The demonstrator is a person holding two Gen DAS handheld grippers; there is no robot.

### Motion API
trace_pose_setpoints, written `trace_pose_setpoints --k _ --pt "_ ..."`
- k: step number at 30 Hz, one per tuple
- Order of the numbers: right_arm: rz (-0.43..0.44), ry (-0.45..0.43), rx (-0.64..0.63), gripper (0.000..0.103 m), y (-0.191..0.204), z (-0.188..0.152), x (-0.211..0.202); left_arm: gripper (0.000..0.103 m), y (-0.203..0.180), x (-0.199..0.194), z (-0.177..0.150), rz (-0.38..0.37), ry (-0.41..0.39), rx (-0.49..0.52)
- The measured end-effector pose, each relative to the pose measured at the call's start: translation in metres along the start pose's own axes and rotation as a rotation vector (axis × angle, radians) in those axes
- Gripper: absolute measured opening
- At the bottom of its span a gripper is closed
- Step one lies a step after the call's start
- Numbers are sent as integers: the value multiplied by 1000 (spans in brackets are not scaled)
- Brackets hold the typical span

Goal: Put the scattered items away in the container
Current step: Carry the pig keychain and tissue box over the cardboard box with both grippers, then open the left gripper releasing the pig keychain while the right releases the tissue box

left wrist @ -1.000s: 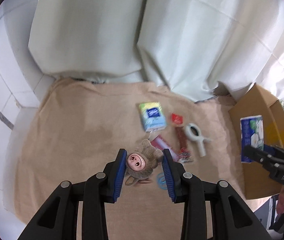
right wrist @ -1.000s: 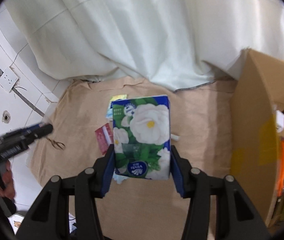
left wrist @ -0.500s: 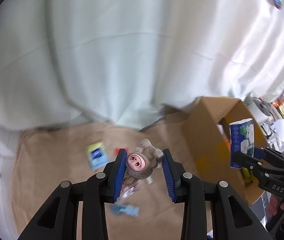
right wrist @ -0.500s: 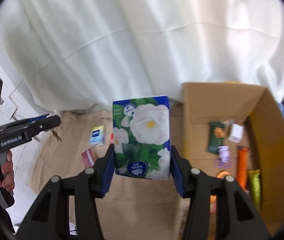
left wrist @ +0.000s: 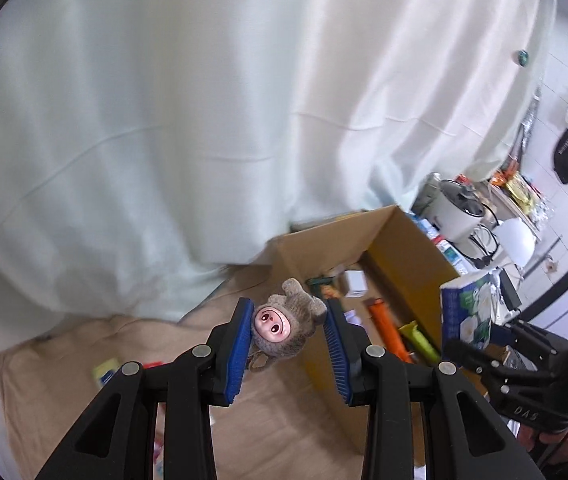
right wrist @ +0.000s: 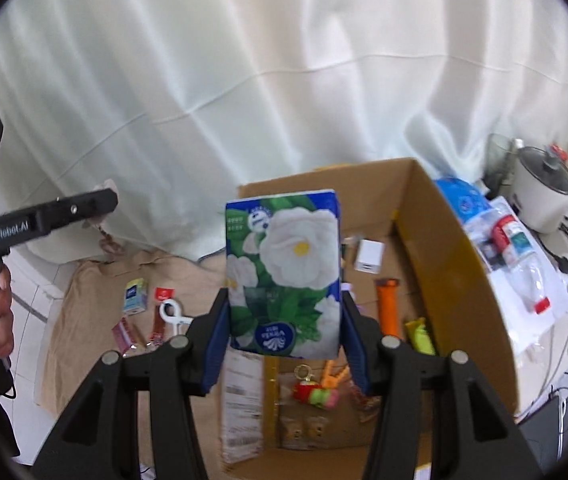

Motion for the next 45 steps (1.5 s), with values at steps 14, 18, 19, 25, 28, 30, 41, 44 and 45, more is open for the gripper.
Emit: trace_pose_setpoints --k 14,18,19,25,28,30,41,44,45 --pt "-11 5 115 55 -58 -16 -14 37 -104 41 22 -96 42 106" --pt "-17 14 129 55 -65 -22 -11 37 -121 55 12 -110 76 123" --pt "-18 18 134 55 -67 -24 -10 37 -124 57 10 -112 83 128" --pt "23 28 177 55 -69 -30 -8 37 -136 66 1 -127 105 136" --pt "-2 34 158 55 -70 -30 -7 37 -141 69 -1 -130 108 141" --pt "-3 38 160 56 -70 -31 -6 37 -142 71 -3 -136 114 140" --pt "-85 26 152 95 -79 -32 -12 82 -140 82 -6 -142 122 116" --pt "-96 46 142 97 -81 -34 -11 103 -138 82 -3 -150 116 102" --pt "-106 42 139 98 -82 -35 -12 103 -137 83 -2 -146 114 99"
Point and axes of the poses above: each gripper's, at about its wrist camera, not at the fingertips, and x roughly the way its jaws point, y to its left, z to its top, the point moved 9 cm from there along x, roughly the way its jaws point, and after that the axes turned 14 degrees about z, right-handed, at the moved point
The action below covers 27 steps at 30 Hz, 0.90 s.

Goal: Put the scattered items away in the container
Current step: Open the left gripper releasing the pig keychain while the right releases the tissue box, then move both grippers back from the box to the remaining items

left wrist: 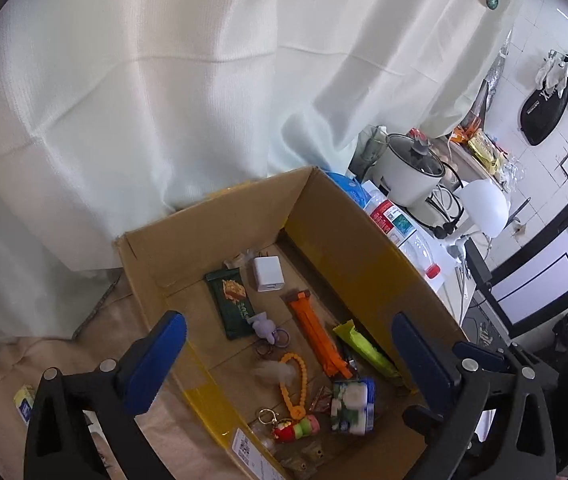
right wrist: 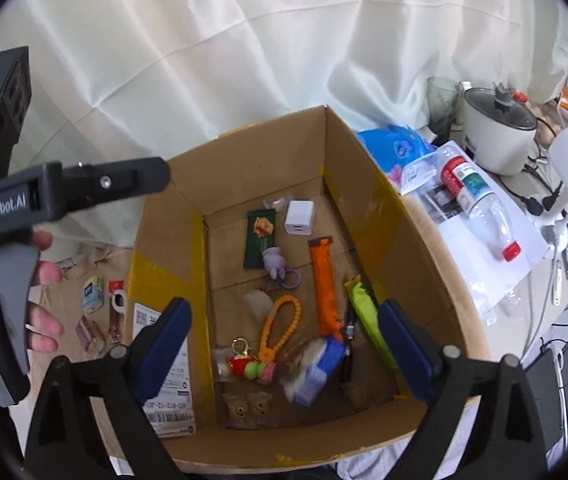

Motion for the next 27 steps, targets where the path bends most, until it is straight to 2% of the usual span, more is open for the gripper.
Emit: trace_pose_setpoints --k 6,11,18,23,27 --pt "8 10 -22 99 5 -3 -1 103 18 -4 -3 12 -2 -46" --pt "50 -35 -71 100 31 5 -3 103 61 -22 -16 21 -33 -152" --pt "141 -12 -195 101 102 15 17 103 158 -51 -53 162 -51 -265" --pt "193 48 -290 101 152 7 36 103 231 -66 -99 263 -36 -370" --pt "230 92 -357 101 190 -3 53 103 273 -74 -135 309 -10 -455"
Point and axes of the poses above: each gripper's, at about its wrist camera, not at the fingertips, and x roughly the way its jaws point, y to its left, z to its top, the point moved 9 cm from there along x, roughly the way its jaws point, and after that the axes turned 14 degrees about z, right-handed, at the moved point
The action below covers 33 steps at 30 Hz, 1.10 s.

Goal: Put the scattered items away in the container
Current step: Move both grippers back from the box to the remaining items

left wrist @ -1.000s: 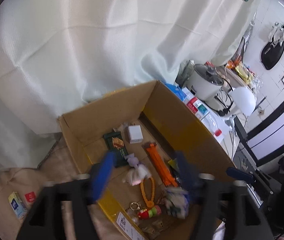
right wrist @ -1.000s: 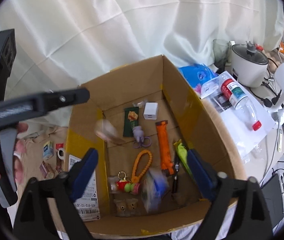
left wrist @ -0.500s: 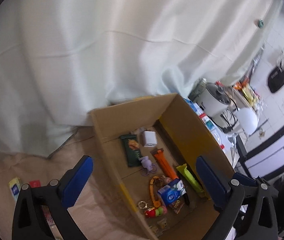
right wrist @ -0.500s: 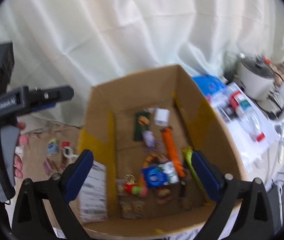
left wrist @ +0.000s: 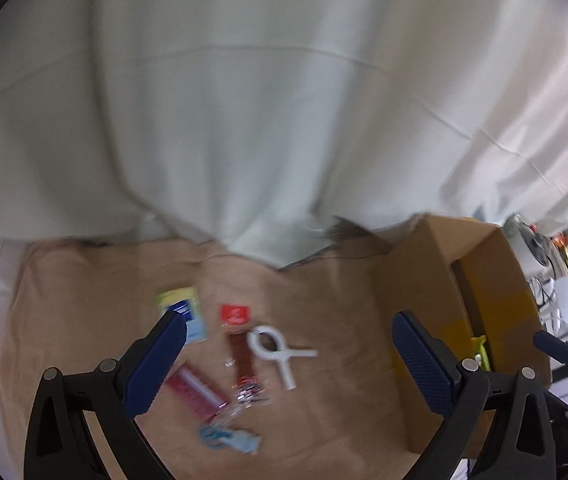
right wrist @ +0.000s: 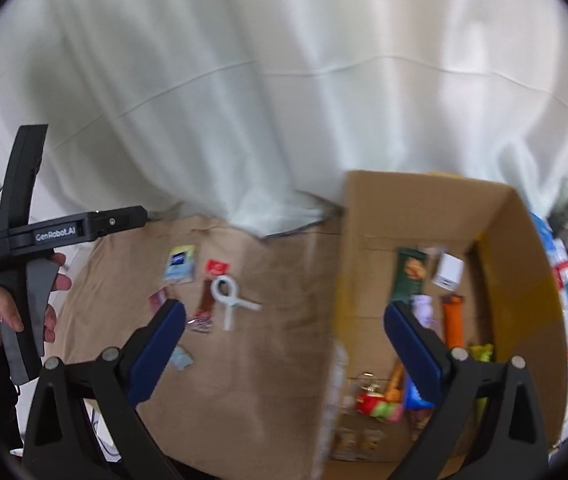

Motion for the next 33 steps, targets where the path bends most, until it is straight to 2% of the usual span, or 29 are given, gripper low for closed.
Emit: trace_pose_setpoints --k 5,13,17,21,31,33 --pt "13 53 -63 101 26 -1 33 103 51 7 -25 57 37 -58" --pt "52 128 -117 101 57 -8 75 103 88 14 -55 133 55 -63" --pt "43 161 -123 101 59 -16 90 103 93 32 -71 209 78 -25" --pt "-9 186 -171 101 54 -27 105 103 86 52 -87 247 108 4" --pt "-11 262 -96 101 30 -58 134 103 69 101 -107 251 176 1" --pt "-15 268 -88 101 27 -60 136 103 70 110 -108 281 189 8"
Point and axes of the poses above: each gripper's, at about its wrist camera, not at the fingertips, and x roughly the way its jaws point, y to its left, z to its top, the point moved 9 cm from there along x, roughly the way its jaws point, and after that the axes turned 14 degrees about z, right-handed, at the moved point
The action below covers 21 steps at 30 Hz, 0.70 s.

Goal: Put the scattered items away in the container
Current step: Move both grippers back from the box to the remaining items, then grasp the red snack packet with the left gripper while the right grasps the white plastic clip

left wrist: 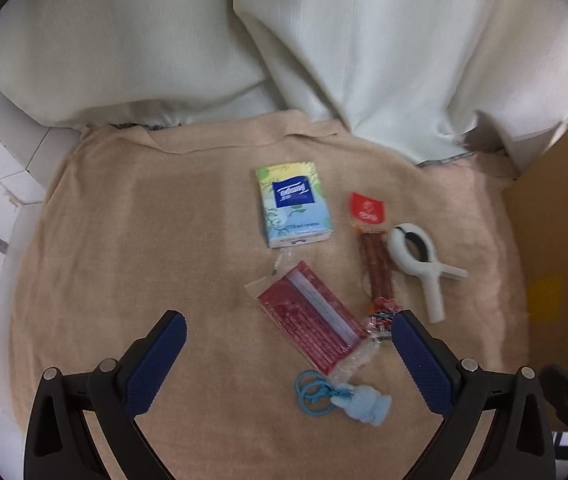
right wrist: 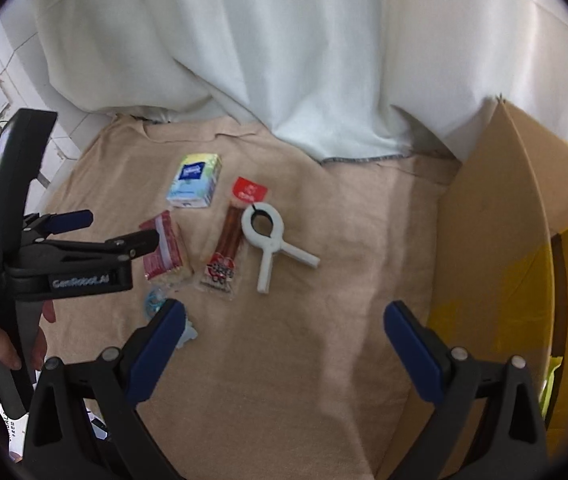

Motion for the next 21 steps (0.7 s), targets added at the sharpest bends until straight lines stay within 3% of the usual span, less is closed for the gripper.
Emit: trace_pose_setpoints --k 11,15,21 --pt "16 21 38 101 -6 -2 27 103 -3 35 -4 68 68 -18" --pt "11 17 53 101 -9 0 43 103 -2 45 -7 22 101 -62" --pt "21 18 101 101 -17 -1 68 102 -3 50 -7 42 103 -41"
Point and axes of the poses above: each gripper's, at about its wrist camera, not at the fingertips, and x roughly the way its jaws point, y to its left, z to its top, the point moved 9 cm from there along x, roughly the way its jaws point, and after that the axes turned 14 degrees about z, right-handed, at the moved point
